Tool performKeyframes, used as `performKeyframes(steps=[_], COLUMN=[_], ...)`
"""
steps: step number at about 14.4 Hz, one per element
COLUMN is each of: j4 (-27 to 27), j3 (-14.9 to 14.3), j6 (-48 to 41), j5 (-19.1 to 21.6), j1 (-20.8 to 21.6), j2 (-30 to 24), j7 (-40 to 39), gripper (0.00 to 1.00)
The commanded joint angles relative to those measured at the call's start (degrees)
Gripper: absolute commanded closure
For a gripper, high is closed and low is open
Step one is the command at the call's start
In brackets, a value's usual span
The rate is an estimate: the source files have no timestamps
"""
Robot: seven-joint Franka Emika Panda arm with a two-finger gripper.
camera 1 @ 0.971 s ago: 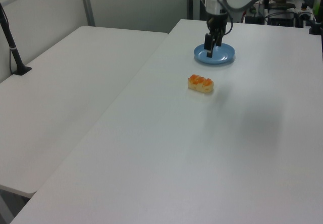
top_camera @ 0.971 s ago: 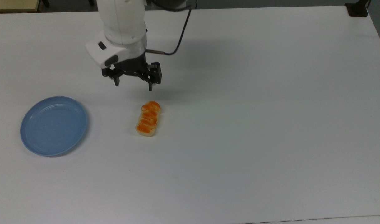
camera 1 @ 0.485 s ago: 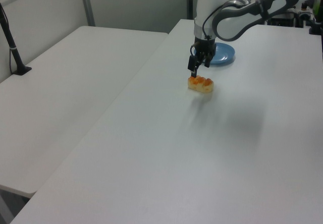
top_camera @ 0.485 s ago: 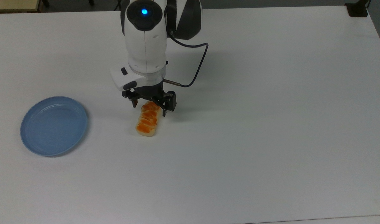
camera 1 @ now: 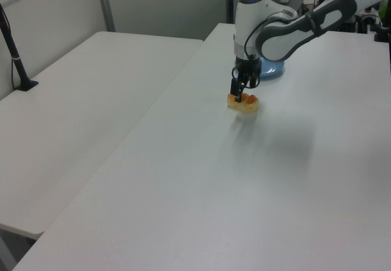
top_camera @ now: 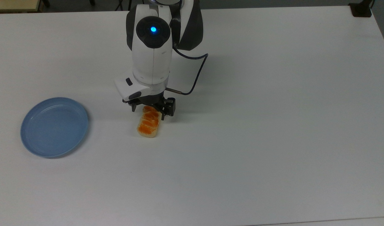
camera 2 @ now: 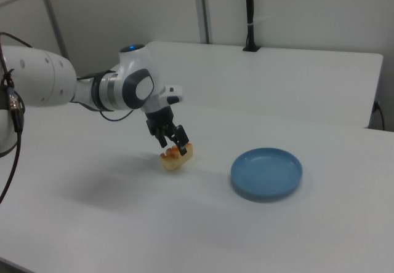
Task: Put the bread onto the plate
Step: 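Close the gripper on the bread, then lift the bread and carry it over the blue plate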
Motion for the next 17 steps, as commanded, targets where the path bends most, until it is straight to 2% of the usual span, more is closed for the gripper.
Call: performKeyframes(steps=[1,4,5,6,10,12,14,17], j4=[-0.8,-0.3,-0.3,0.0,1.6,4.4,10.0,15.4], j3=[-0.2,-0.1,-0.1,-0.1,-0.1,-0.1,0.8,0.7], j6=[3.6,3.7,3.7,3.5,0.2,-3.9,-11.5,-17.8], j5=[-1.6,-0.8,-0.8,-0.8,-0.8,-0.3,2.2,3.5], j1=[0.9,0.7,0.7,0.6,-2.5,-5.4,-11.0,-16.0], j2=[2.0,1.9,2.0,1.7,-1.0,-1.2,-1.1,0.0], j7=[1.8,1.8,1.8,1.8,-1.9,-7.4,-18.5,-28.4], gripper=[0.1,0.66,0.77,0.81,0.81,0.8,0.8,0.8])
